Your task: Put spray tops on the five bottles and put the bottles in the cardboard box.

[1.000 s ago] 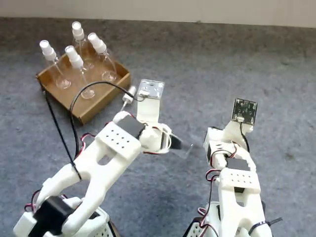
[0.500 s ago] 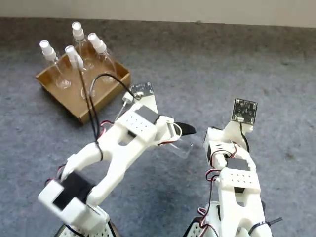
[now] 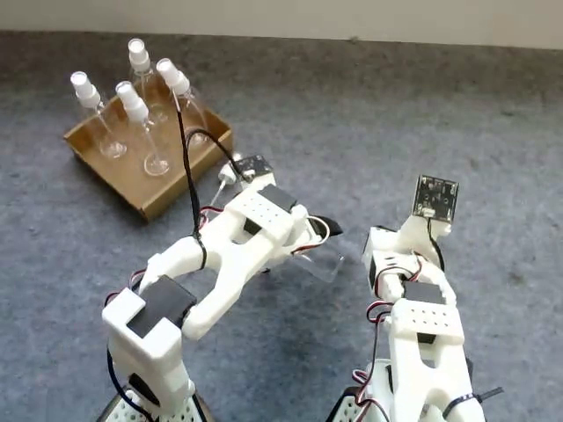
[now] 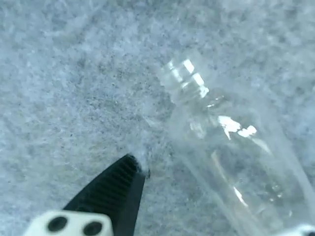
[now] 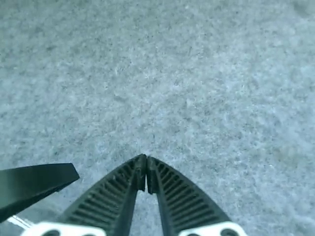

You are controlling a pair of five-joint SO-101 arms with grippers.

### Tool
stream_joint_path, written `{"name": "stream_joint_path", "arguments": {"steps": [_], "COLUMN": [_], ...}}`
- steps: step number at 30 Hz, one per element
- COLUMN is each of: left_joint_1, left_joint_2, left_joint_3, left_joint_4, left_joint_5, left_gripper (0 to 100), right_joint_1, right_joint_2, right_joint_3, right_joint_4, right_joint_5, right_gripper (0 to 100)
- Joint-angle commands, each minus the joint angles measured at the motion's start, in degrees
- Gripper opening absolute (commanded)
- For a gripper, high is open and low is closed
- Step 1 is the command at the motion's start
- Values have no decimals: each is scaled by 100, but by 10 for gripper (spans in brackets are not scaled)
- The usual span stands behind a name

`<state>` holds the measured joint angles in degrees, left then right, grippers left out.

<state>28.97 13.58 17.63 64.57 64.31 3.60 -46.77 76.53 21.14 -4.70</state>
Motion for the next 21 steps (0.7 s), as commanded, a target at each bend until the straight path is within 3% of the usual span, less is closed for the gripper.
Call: {"name": "stream_joint_path", "arguments": {"steps": [1,8,14,17,21], "left_joint_1": [-31,-75,-136,-233,-585], "left_joint_2": [-57,-66,-110,-110,-110], "left_joint_3": [-286,-286,-347,-338,-338], "left_joint_4": [44,44,325,536,941], "left_joint_5": [70,35,-88,-985,-2866], "left_gripper": [414,75,102,123,127], "right_joint_1": [48,48,48,48,48], "right_joint_2": [-136,-136,-136,-136,-136], "right_joint_3": [-22,-22,-22,-22,-22], "right_joint_4": [-163,-163,-163,-163,-163], "right_joint_5": [-26,-26,-26,-26,-26], "right_gripper": [8,8,8,8,8]}}
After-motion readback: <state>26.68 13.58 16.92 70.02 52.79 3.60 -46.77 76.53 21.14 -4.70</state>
